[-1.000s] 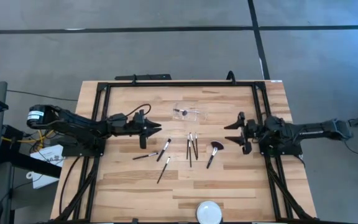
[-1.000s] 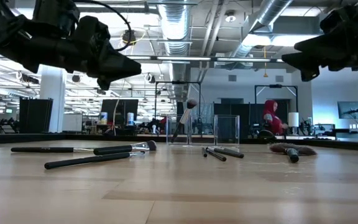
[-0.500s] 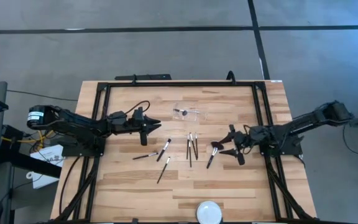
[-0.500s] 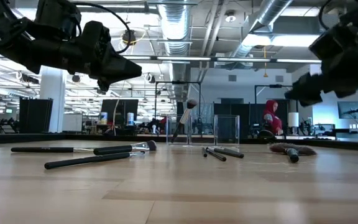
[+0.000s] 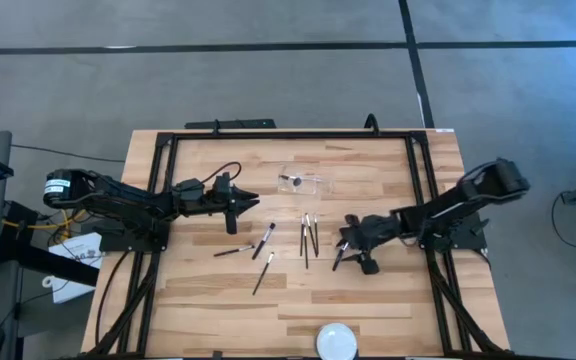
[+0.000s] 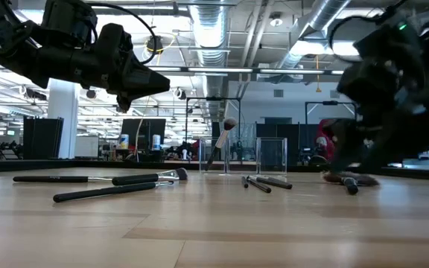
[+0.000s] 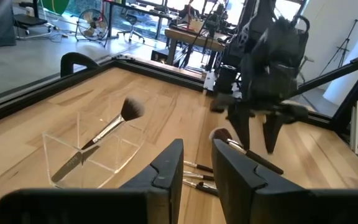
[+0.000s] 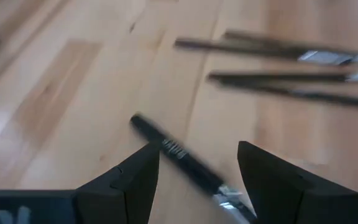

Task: Put items in baskets/containers
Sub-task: Put the black highlighter brush into the transparent organizer

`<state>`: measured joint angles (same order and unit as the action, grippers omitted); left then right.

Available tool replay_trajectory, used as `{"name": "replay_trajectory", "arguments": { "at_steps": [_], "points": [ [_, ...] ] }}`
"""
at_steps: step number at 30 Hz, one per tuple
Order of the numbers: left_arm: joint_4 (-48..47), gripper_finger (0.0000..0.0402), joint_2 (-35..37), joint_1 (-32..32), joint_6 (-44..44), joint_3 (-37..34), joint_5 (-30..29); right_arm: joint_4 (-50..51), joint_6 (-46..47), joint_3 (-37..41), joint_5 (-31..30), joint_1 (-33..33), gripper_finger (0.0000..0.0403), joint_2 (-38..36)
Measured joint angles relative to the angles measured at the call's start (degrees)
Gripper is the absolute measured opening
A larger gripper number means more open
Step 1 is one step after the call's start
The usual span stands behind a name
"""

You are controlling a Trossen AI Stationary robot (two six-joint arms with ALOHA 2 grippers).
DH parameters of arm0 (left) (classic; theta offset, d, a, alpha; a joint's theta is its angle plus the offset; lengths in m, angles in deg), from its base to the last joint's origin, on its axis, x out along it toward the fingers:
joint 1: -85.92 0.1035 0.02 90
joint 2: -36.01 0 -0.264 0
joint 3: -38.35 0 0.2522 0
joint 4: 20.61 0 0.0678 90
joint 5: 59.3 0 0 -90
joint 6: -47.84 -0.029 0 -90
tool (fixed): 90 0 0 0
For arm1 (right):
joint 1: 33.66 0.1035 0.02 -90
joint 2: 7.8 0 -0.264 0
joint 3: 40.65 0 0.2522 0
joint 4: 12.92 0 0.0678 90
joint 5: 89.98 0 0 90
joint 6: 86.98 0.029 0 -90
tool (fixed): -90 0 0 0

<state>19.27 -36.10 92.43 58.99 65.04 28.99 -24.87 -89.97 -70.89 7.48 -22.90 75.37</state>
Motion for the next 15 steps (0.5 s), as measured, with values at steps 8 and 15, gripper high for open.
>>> {"name": "replay_trajectory", "arguments": {
  "at_steps": [8, 15],
  "points": [
    [0.0, 0.0081, 0.0, 0.0, 0.1, 0.0, 0.0, -1.8, -5.6, -2.6, 1.0, -1.3, 0.0188, 8.5],
    [0.0, 0.0081, 0.0, 0.0, 0.1, 0.0, 0.0, -3.2, -9.3, -1.9, 2.4, -4.1, 0.0097, 10.3]
  ]
}}
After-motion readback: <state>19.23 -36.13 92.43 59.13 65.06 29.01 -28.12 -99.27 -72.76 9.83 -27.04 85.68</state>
